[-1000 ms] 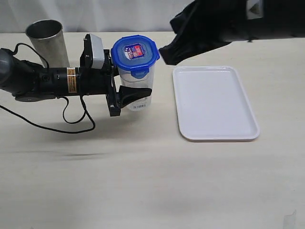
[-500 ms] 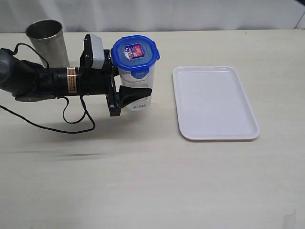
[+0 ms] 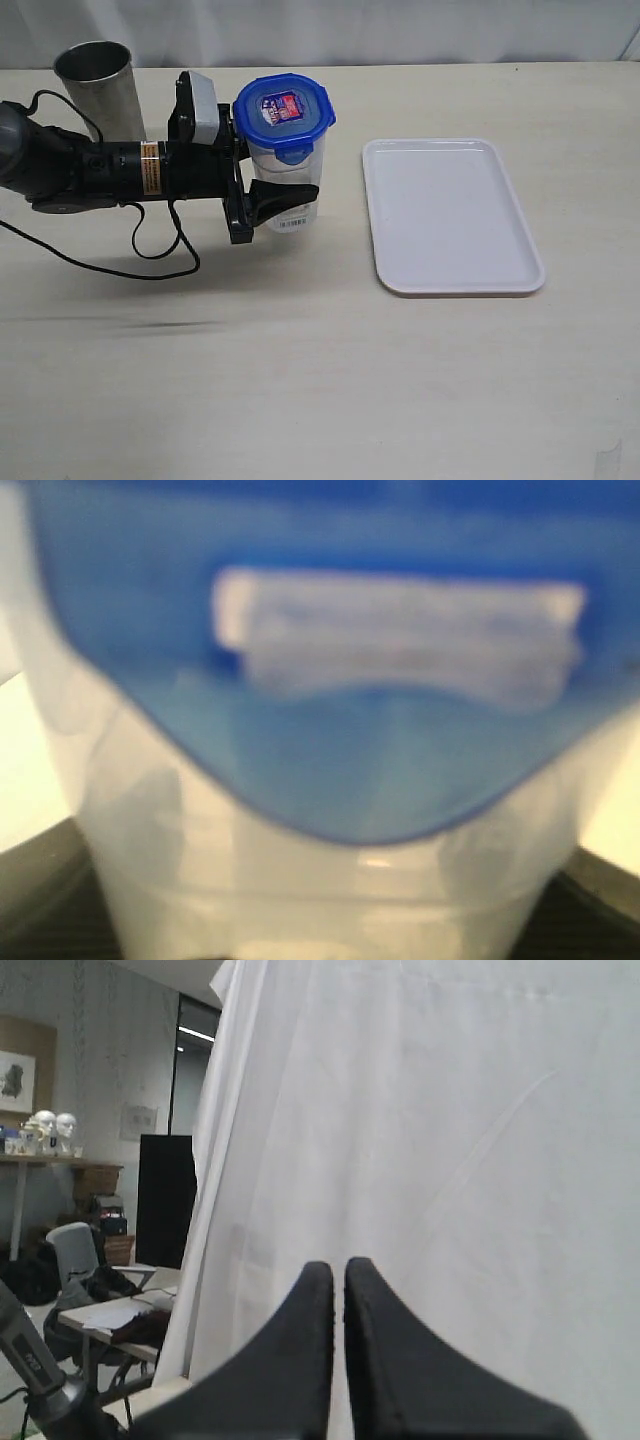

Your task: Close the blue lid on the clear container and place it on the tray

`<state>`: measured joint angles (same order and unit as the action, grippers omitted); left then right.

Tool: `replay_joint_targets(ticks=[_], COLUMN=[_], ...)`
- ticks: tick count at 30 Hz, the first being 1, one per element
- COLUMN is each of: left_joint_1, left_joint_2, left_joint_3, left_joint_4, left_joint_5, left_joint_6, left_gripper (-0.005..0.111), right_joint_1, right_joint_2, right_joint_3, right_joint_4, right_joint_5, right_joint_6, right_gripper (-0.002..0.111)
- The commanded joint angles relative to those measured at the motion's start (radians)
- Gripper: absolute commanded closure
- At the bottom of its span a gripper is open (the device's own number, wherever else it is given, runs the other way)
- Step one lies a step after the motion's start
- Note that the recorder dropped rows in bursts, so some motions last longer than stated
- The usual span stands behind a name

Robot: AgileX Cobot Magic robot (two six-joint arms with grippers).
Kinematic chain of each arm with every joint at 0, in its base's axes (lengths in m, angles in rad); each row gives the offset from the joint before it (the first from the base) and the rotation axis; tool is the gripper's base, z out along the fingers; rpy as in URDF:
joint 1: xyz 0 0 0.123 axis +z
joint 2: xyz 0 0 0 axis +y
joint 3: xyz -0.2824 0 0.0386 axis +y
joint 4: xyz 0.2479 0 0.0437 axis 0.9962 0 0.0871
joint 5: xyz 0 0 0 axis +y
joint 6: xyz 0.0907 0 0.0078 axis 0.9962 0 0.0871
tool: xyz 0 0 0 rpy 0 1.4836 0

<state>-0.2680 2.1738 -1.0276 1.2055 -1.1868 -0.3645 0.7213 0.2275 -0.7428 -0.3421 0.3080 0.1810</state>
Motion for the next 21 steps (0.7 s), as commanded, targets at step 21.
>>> replay_joint_targets(ticks=[21], left_joint_1=[0.0], left_joint_2=[-0.012], left_joint_3=[-0.004], left_joint_4=[-0.014], left_joint_5=[-0.034], left_joint_6=[-0.011], left_gripper=[0.107], right_joint_1=[-0.601], right_joint_2=[-0.227], right_joint_3=[0.336], right_joint_4=[0.26], right_joint_5=[0.002], right_joint_6=[-0.006], right_gripper=[0.104])
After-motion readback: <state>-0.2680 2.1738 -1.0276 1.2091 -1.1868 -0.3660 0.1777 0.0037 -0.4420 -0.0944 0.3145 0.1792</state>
